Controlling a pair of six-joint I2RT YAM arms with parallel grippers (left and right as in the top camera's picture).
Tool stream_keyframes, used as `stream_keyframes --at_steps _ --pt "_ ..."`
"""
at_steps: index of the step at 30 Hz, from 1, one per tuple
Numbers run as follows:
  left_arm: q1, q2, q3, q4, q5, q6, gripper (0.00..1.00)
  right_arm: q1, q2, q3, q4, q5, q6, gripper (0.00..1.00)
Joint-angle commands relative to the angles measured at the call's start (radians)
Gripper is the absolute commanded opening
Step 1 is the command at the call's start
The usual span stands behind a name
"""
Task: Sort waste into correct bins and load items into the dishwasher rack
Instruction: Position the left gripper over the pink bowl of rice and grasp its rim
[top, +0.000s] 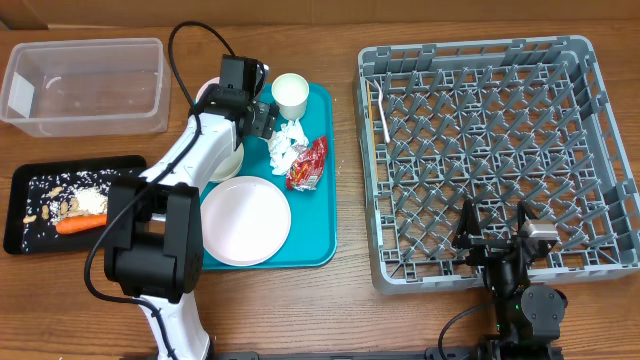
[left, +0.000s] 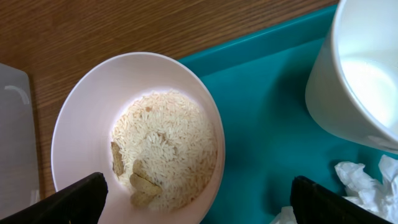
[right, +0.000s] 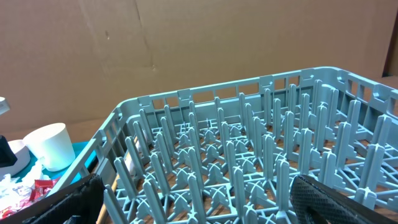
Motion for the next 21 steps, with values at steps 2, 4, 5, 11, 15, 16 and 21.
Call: stream_keyframes --at_steps 2,4,5,11,15,16,21 --pt "0.026 0.03 0.012 0.006 -0.016 0.033 0.93 -0.002 -0.008 -0.011 0.006 0.014 0.005 1.0" --pt "0.039 0.035 0.011 0.003 -0.009 0.03 0.91 -0.002 -0.008 -0.011 0.006 0.014 0.005 1.0" --pt "0.045 0.037 0.011 -0.001 -0.008 0.03 0.91 -0.002 -0.008 -0.011 0.006 0.014 0.005 1.0" --pt "0.065 0.042 0.011 -0.008 -0.004 -0.005 0.84 -0.002 -0.008 -0.011 0.006 0.014 0.005 1.0" --pt "0.065 0.044 0.011 -0.006 0.05 -0.004 0.85 -0.002 -0.008 -0.011 0.006 0.014 0.005 1.0" --pt "0.065 0.044 0.011 -0.006 0.056 -0.004 0.84 -0.002 -0.008 -0.011 0.006 0.014 0.005 1.0" --pt "0.065 0.044 0.011 -0.008 0.073 -0.003 0.78 -0.002 -0.008 -0.011 0.006 0.014 0.005 1.0"
